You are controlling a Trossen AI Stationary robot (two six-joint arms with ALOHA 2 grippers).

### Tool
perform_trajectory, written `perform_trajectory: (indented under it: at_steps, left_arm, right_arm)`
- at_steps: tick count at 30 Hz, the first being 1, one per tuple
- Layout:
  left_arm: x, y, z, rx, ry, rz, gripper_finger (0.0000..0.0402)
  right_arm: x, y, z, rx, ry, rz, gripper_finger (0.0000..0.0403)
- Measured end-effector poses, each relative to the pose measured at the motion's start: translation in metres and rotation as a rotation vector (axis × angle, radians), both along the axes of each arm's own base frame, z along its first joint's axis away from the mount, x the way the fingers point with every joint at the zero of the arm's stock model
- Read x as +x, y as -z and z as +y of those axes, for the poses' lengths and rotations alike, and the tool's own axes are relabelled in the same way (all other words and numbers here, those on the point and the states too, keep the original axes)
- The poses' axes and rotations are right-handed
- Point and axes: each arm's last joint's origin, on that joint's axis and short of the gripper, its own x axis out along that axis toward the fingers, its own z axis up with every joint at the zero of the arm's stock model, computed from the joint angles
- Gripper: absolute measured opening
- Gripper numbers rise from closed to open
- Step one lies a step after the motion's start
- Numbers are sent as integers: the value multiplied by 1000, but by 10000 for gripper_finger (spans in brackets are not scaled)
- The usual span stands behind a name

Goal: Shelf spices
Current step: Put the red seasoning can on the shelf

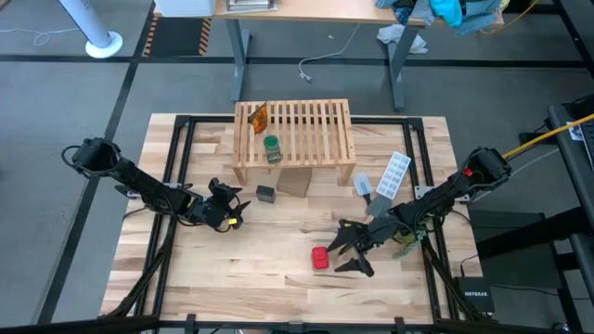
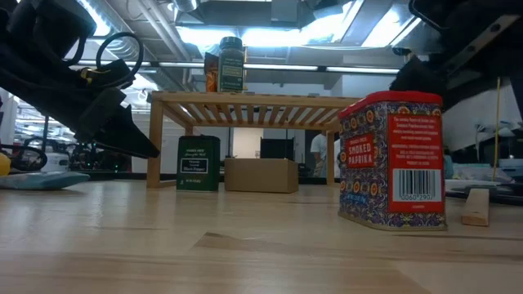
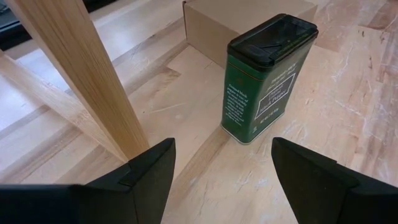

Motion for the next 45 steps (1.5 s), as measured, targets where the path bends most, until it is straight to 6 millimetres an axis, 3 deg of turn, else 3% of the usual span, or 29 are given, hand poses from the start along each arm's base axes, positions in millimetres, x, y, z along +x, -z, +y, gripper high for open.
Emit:
perform_trajectory:
  at_steps: [7,11,18,23,31,38,45]
  left_arm:
    - [0,0,0,0,1,0,258]
    - [0,1,-4,-56,50,6,258]
    - [10,-5,-35,-165,238,-122,258]
    - [39,-3,-63,-109,325,-99,258]
    - [110,18,-98,38,379,5,258]
    - [150,30,-106,98,410,37,227]
    - [168,26,-108,80,493,-14,166]
  right_arm:
    - [0,2,0,69,39,60,342]
    - [-3,10,-2,97,102,177,342]
    - [-7,21,-9,48,260,287,342]
    - [-7,31,-10,43,313,334,342]
    - [4,42,-4,34,322,378,342]
    - [19,45,2,-48,313,343,342]
    - [26,49,3,-160,370,306,342]
